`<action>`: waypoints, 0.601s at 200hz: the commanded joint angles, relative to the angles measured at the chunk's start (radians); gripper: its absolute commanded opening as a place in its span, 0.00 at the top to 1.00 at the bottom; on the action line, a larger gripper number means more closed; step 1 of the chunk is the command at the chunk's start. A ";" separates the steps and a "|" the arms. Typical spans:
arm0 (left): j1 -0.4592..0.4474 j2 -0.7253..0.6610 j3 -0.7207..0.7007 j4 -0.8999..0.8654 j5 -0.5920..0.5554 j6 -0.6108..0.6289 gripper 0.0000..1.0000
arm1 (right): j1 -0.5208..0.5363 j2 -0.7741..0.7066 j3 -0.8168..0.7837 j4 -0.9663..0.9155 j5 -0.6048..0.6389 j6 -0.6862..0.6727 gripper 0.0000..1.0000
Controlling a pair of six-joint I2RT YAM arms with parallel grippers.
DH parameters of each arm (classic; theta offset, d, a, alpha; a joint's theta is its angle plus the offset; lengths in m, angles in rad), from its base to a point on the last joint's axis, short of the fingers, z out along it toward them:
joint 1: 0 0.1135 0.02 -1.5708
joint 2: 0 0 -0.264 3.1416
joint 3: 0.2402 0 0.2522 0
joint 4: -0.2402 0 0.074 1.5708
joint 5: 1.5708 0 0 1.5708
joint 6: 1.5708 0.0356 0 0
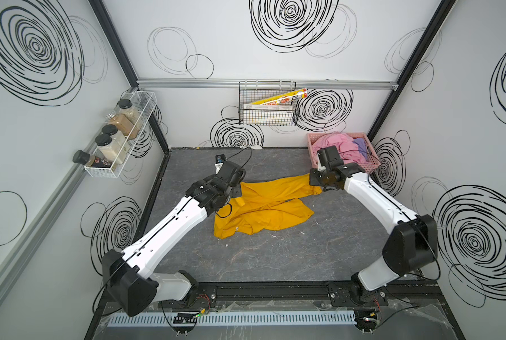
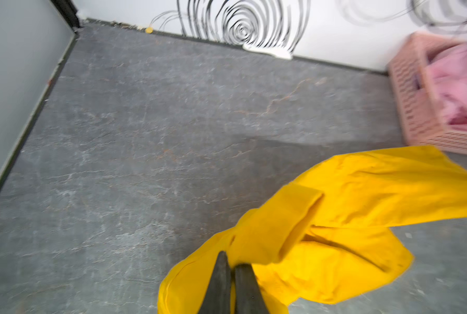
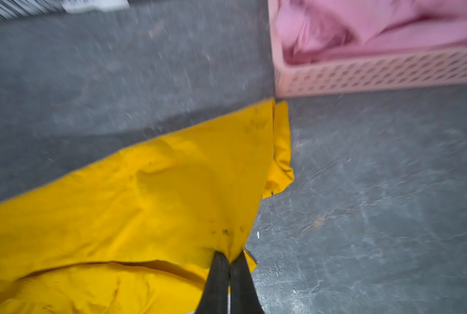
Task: Fold and stack t-shirts
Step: Flatten out the T-shirt at the center of the board.
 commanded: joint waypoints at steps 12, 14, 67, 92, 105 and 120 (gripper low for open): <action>-0.074 -0.132 0.031 0.096 0.178 0.009 1.00 | -0.002 -0.140 0.162 -0.145 0.065 -0.029 1.00; -0.083 -0.137 0.035 0.101 0.180 0.012 1.00 | -0.002 -0.151 0.172 -0.145 0.069 -0.031 1.00; -0.266 -0.371 0.091 0.277 0.321 0.172 1.00 | -0.001 -0.476 0.206 -0.012 -0.054 -0.095 1.00; -0.265 -0.420 0.184 0.280 0.390 0.226 1.00 | 0.000 -0.629 0.205 0.090 -0.205 -0.136 1.00; -0.264 -0.417 0.251 0.254 0.425 0.252 1.00 | 0.000 -0.695 0.202 0.144 -0.251 -0.148 1.00; -0.265 -0.417 0.320 0.237 0.448 0.277 1.00 | -0.001 -0.750 0.213 0.188 -0.279 -0.160 1.00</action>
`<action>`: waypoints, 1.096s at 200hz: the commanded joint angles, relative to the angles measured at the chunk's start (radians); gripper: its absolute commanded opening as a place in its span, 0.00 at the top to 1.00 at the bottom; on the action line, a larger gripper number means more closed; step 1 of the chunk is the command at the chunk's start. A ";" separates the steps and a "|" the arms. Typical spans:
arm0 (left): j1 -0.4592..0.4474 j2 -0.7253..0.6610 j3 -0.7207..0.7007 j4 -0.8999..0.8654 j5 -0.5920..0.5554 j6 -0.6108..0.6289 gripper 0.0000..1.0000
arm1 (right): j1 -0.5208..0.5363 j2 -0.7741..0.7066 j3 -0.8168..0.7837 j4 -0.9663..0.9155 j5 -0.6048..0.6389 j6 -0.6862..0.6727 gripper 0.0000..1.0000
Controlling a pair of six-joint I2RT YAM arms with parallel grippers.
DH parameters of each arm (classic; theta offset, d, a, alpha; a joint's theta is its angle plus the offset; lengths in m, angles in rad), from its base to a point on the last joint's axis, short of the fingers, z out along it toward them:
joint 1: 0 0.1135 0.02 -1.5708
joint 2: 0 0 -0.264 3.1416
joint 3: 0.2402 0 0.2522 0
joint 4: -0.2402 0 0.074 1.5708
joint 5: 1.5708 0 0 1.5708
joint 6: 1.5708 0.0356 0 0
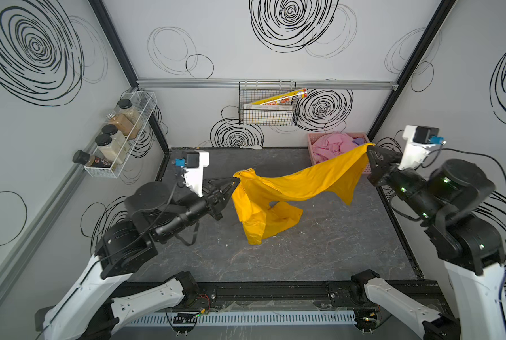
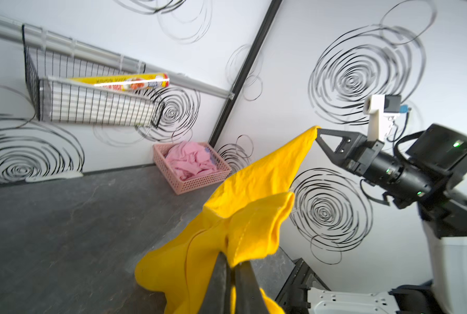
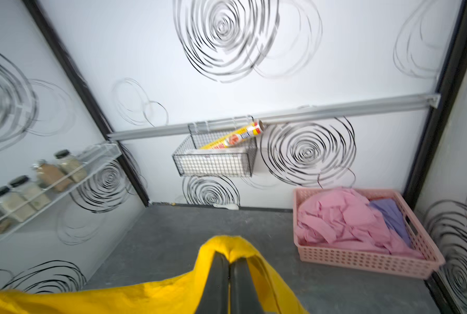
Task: Fold and stack t-shirts
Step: Flatten out the T-shirt at the center of the board.
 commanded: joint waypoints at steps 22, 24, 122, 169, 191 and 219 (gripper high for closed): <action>0.000 -0.003 0.184 0.061 0.114 0.110 1.00 | 0.001 -0.102 0.081 0.158 -0.133 -0.061 1.00; 0.000 -0.002 0.193 0.061 0.118 0.111 1.00 | 0.000 -0.102 0.091 0.158 -0.135 -0.063 1.00; 0.000 0.003 0.129 0.032 0.018 0.082 1.00 | -0.011 -0.153 0.041 0.035 -0.030 -0.078 1.00; 0.018 0.075 -0.108 0.000 -0.224 -0.013 1.00 | -0.011 -0.220 -0.386 0.103 0.101 0.005 1.00; 0.172 0.165 -0.202 -0.034 -0.222 -0.087 1.00 | -0.011 -0.171 -0.528 0.145 0.203 0.049 1.00; 0.390 0.325 -0.286 -0.036 -0.266 -0.155 1.00 | -0.011 -0.006 -0.611 0.214 0.366 0.101 1.00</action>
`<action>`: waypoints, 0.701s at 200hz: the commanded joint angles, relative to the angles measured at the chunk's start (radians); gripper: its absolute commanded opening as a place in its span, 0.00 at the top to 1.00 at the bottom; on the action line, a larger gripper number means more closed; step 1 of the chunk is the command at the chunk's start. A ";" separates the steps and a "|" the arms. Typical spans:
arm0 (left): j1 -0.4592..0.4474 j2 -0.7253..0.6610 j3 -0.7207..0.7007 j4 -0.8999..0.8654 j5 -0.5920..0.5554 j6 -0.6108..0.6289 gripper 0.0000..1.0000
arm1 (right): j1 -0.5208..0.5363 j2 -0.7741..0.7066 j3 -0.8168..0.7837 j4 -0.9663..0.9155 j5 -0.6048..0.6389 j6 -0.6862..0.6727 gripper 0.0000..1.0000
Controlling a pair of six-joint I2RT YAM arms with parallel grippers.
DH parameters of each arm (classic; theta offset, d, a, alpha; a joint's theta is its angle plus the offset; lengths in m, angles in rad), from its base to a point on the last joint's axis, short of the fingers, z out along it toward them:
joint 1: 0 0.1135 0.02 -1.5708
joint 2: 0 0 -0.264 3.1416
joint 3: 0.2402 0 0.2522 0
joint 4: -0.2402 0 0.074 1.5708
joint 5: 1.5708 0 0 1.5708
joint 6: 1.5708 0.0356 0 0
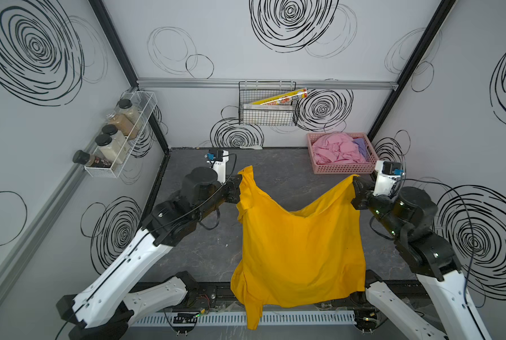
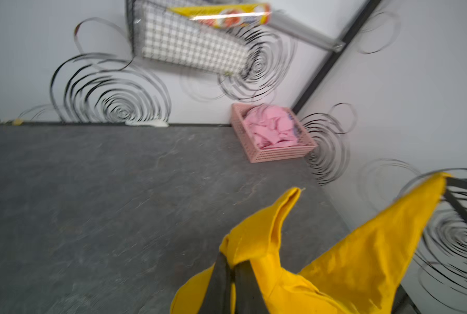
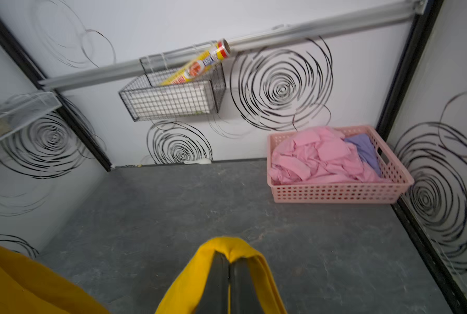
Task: Fold and stack t-shirts
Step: Flatten out the T-shirt at the center of the board.
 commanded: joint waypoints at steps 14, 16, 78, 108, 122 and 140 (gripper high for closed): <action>0.183 0.215 -0.012 -0.028 -0.176 -0.103 1.00 | -0.004 0.229 -0.030 0.139 0.252 0.079 1.00; 0.192 0.230 -0.008 -0.029 -0.185 -0.100 1.00 | -0.004 0.251 -0.026 0.144 0.261 0.078 1.00; 0.252 0.550 0.210 0.036 -0.339 -0.050 1.00 | -0.003 0.685 0.114 0.293 0.312 0.079 1.00; 0.277 0.657 0.319 0.011 -0.348 -0.047 1.00 | -0.003 0.805 0.173 0.307 0.302 0.068 1.00; 0.277 0.660 0.348 -0.003 -0.316 -0.022 1.00 | -0.003 0.808 0.197 0.287 0.305 0.058 1.00; 0.277 0.545 0.279 0.078 -0.146 0.033 1.00 | -0.004 0.736 0.206 0.286 0.308 0.029 1.00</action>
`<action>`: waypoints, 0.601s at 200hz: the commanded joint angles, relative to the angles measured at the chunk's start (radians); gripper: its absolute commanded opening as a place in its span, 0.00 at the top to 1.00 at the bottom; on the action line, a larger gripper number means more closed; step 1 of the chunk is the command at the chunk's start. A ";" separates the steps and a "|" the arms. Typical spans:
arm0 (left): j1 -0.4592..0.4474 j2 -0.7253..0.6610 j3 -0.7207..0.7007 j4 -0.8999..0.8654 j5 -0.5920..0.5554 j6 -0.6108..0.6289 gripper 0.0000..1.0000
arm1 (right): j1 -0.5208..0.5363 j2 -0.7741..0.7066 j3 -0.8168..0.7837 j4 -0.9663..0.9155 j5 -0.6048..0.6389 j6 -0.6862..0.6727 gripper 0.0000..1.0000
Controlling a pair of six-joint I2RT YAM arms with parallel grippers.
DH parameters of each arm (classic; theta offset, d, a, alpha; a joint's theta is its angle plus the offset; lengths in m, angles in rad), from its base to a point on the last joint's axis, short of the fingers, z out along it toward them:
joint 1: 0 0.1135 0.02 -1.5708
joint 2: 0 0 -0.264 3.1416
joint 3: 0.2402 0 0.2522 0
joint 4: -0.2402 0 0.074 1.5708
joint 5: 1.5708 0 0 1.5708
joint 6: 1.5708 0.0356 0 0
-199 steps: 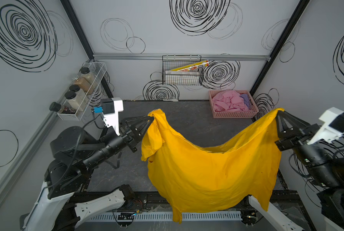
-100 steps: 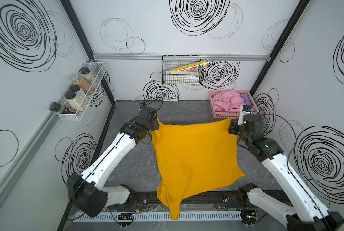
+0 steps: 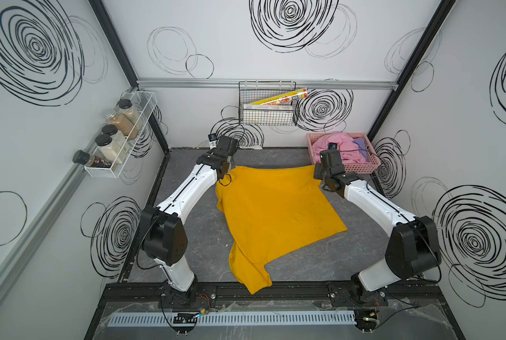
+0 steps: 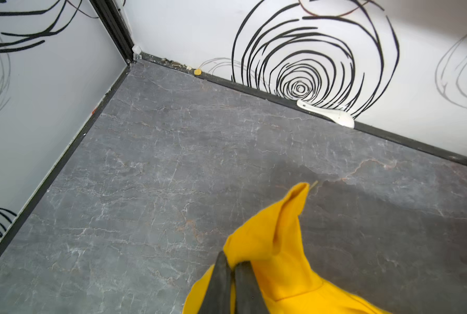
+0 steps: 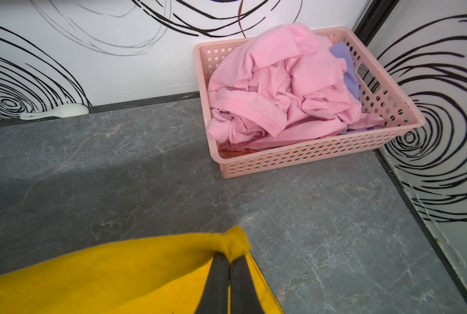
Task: Fold and stack t-shirts
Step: Flatten out the T-shirt at the center of the board.
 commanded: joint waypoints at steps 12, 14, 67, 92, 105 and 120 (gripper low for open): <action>0.006 -0.236 -0.104 0.167 0.336 0.105 1.00 | -0.002 -0.160 0.048 0.031 0.017 -0.059 1.00; 0.006 -0.260 -0.117 0.183 0.367 0.112 1.00 | -0.001 -0.175 0.051 0.030 0.012 -0.063 1.00; -0.173 -0.735 -0.286 0.399 0.778 0.058 1.00 | 0.011 -0.543 0.165 0.017 -0.305 -0.138 1.00; -0.174 -0.845 -0.238 0.397 0.827 0.013 1.00 | 0.012 -0.637 0.249 -0.065 -0.400 -0.134 1.00; -0.175 -0.871 -0.174 0.335 0.834 0.022 1.00 | 0.011 -0.677 0.276 -0.111 -0.424 -0.138 1.00; -0.175 -0.898 -0.120 0.285 0.826 0.026 1.00 | 0.012 -0.717 0.305 -0.161 -0.434 -0.145 1.00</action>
